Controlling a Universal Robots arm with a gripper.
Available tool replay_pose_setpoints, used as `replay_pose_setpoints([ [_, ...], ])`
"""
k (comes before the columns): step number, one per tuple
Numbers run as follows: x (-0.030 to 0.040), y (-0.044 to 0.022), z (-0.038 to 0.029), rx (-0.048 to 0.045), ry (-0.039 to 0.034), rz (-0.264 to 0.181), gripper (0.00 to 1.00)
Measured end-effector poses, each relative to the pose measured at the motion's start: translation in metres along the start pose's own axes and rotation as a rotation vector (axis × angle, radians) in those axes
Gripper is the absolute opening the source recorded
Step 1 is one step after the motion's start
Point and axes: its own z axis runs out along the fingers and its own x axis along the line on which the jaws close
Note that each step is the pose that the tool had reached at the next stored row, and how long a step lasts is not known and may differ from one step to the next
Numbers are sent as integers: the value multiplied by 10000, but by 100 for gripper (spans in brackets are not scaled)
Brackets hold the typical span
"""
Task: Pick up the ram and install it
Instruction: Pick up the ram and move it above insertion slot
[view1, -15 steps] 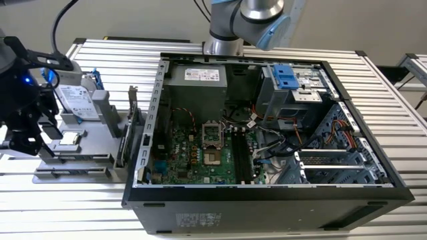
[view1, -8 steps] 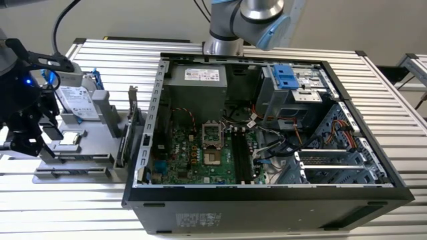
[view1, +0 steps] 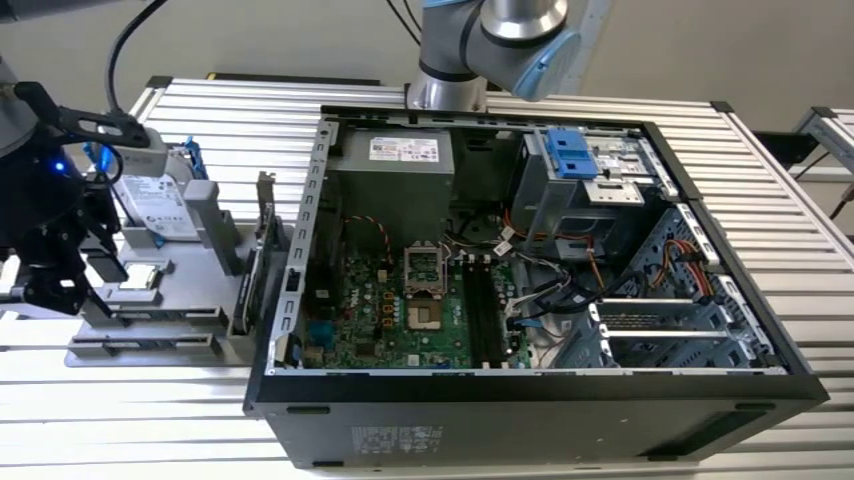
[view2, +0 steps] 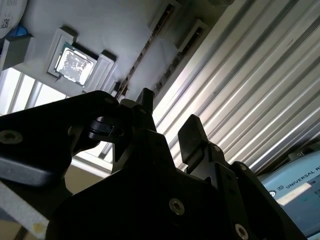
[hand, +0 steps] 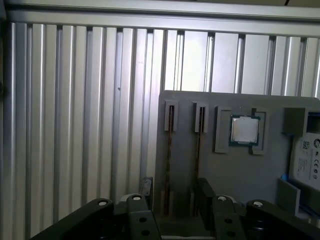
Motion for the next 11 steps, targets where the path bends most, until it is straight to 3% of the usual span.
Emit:
replay_pose_setpoints([
  [11,-1,0,35,-1,5,0,100],
])
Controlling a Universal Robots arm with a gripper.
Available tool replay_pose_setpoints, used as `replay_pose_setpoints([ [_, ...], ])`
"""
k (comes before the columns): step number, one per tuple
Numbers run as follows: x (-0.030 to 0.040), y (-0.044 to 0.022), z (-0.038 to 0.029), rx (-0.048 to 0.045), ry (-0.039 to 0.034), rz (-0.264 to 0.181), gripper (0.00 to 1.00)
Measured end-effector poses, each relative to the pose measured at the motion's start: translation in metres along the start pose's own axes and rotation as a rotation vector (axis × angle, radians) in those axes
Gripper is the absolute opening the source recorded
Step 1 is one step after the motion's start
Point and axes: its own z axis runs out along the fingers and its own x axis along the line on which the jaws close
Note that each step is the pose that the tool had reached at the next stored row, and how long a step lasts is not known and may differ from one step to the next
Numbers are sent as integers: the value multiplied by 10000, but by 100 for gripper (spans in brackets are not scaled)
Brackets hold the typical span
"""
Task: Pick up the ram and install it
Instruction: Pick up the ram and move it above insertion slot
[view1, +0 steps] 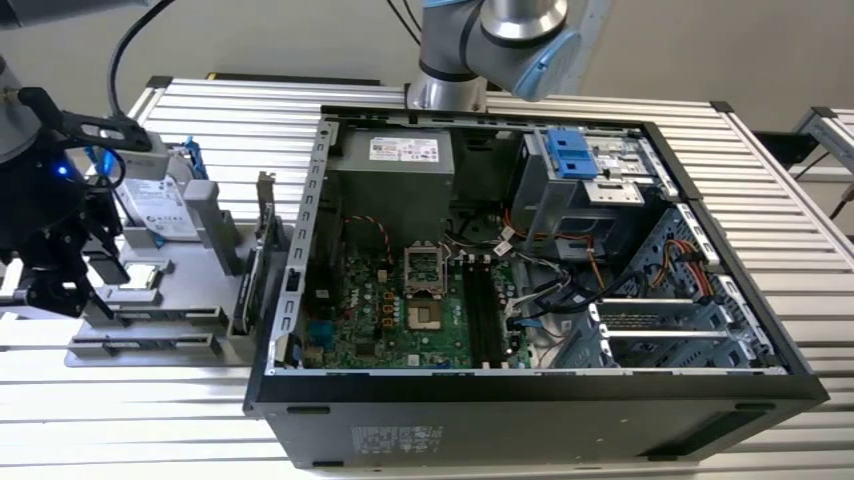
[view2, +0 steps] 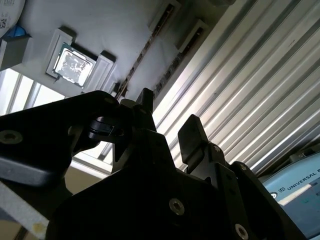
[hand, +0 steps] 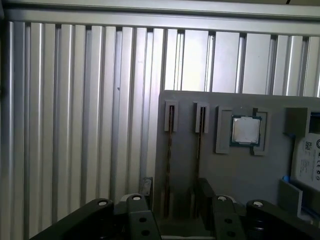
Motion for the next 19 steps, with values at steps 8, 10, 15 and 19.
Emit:
replay_pose_setpoints([
  [8,-1,0,25,0,3,0,100],
  [10,-1,0,31,0,4,0,100],
  [15,-1,0,45,0,5,0,100],
  [19,-1,0,56,0,6,0,100],
])
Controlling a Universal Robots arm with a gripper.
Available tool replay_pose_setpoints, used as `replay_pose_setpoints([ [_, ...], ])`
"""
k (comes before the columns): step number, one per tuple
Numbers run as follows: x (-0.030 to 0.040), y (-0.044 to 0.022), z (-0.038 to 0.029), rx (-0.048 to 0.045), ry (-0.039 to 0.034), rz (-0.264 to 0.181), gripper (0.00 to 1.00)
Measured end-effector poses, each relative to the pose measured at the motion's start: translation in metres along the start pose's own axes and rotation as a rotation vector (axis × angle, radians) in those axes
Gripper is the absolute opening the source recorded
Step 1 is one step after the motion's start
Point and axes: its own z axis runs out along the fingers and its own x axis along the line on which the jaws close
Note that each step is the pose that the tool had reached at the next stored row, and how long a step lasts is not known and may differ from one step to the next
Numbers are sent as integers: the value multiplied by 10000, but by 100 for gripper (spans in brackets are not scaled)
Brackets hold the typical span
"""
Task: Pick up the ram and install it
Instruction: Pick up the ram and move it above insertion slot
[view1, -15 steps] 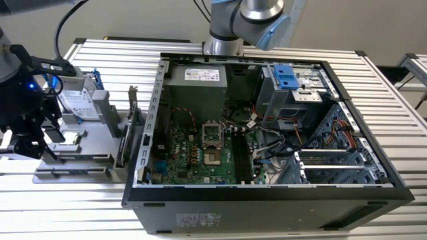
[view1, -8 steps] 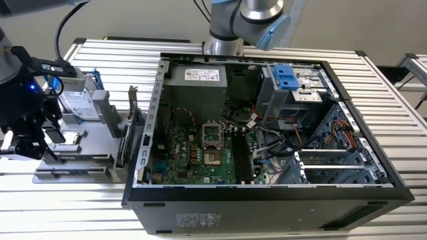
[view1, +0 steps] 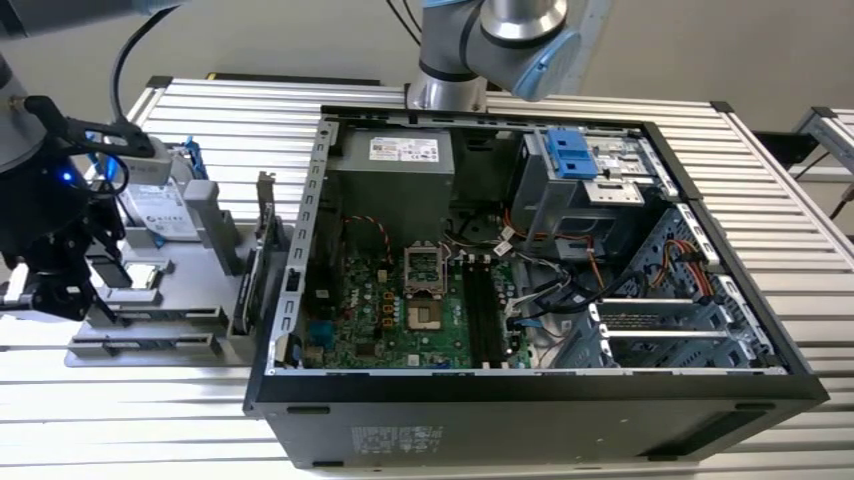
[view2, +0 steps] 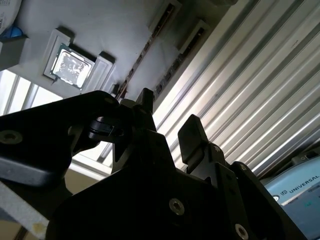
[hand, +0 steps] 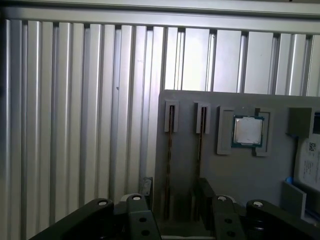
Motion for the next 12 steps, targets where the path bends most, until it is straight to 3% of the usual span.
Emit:
replay_pose_setpoints([
  [12,-1,0,31,0,3,0,100],
])
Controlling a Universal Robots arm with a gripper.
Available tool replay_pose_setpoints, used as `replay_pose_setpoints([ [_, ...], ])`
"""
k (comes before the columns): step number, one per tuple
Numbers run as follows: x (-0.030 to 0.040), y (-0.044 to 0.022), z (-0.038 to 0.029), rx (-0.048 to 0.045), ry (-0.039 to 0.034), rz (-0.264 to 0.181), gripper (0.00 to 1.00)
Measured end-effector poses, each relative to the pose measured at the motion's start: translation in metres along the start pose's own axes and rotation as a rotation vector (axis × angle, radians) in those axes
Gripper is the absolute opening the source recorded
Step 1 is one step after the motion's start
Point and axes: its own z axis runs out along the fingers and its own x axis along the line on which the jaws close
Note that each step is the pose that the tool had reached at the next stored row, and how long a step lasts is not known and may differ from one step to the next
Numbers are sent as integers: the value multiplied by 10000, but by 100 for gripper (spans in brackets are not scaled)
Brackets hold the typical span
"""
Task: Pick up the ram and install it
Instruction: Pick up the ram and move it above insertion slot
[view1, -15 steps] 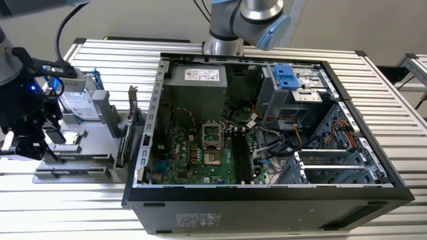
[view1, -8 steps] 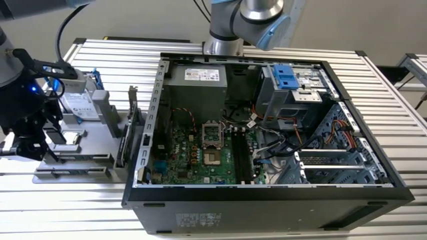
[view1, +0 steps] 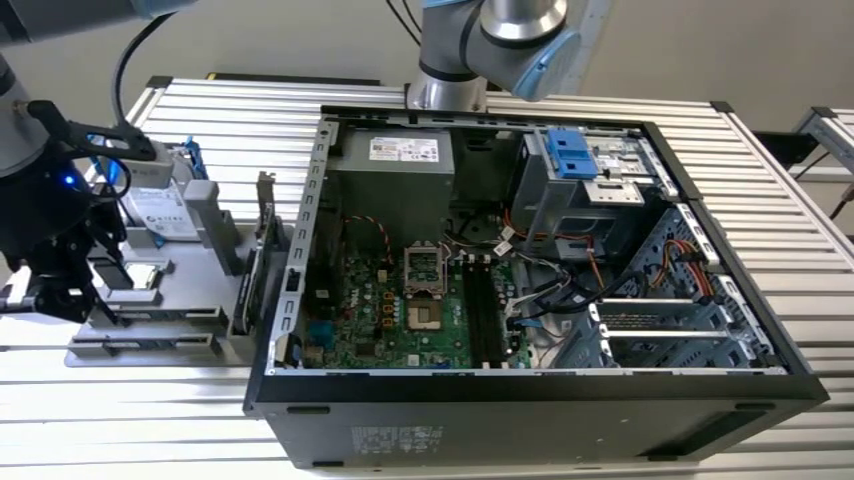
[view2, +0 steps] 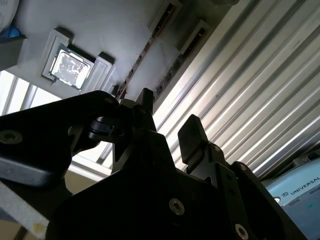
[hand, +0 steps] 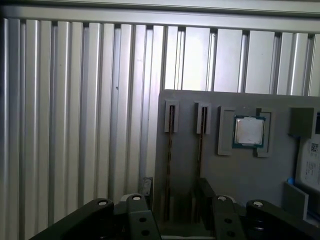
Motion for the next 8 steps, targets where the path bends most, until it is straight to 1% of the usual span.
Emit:
replay_pose_setpoints([
  [8,-1,0,24,0,6,0,100],
])
